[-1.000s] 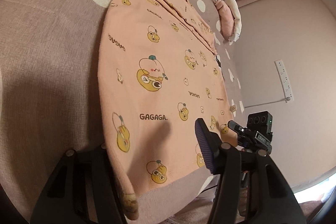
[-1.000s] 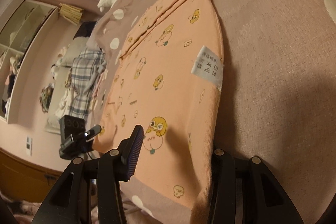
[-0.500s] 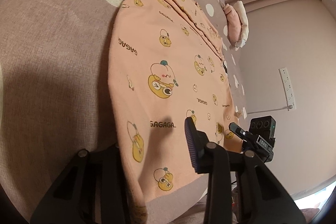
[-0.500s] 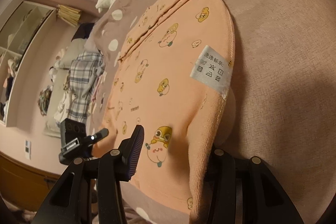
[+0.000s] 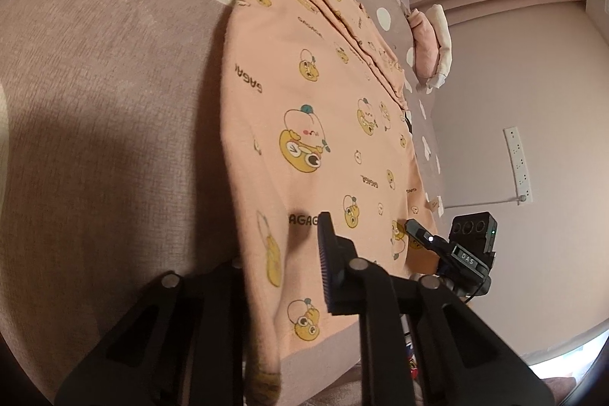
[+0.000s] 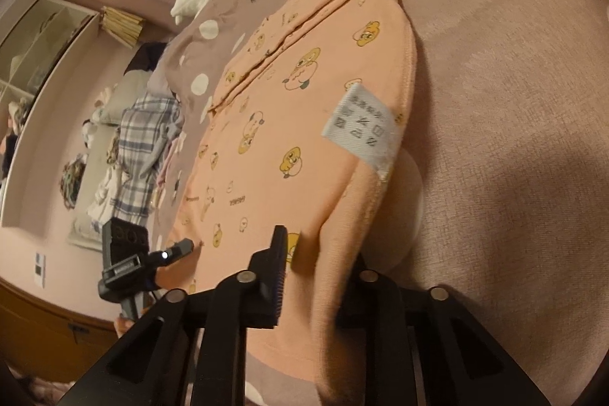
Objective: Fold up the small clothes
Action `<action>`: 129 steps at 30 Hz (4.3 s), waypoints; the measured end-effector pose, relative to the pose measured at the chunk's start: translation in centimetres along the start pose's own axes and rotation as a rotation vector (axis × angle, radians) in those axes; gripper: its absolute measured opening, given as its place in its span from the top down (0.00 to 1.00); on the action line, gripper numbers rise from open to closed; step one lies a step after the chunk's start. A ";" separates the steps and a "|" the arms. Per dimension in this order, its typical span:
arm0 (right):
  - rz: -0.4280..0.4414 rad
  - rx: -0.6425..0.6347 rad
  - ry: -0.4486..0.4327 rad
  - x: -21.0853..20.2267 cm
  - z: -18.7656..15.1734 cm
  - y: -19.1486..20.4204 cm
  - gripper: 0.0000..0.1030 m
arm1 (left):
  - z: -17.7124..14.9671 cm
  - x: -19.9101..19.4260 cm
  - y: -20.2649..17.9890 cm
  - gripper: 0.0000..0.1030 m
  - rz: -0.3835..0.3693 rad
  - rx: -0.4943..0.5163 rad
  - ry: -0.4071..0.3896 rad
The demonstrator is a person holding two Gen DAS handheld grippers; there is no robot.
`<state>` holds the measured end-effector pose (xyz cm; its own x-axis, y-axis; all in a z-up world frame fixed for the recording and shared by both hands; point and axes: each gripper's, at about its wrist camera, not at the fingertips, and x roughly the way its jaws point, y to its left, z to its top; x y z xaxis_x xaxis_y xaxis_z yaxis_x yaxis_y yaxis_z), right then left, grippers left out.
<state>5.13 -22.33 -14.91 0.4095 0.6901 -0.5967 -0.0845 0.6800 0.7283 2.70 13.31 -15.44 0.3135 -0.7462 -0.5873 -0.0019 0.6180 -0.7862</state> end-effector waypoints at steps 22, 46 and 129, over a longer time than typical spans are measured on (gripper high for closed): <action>0.101 -0.058 -0.094 -1.5 0.3 2.8 0.90 | 0.3 -1.0 -2.0 0.89 -0.105 0.029 -0.036; 0.159 -0.078 -0.138 -2.0 1.1 3.9 0.90 | 1.5 -0.9 -3.6 0.89 -0.133 0.079 -0.043; -0.017 0.150 -0.361 2.6 22.9 -1.2 0.91 | 28.3 5.2 -2.4 0.92 0.021 -0.071 -0.182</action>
<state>27.11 -26.99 -9.61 0.7053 0.5292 -0.4717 0.0480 0.6282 0.7765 31.16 14.94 -11.16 0.4795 -0.6721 -0.5642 -0.0749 0.6093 -0.7894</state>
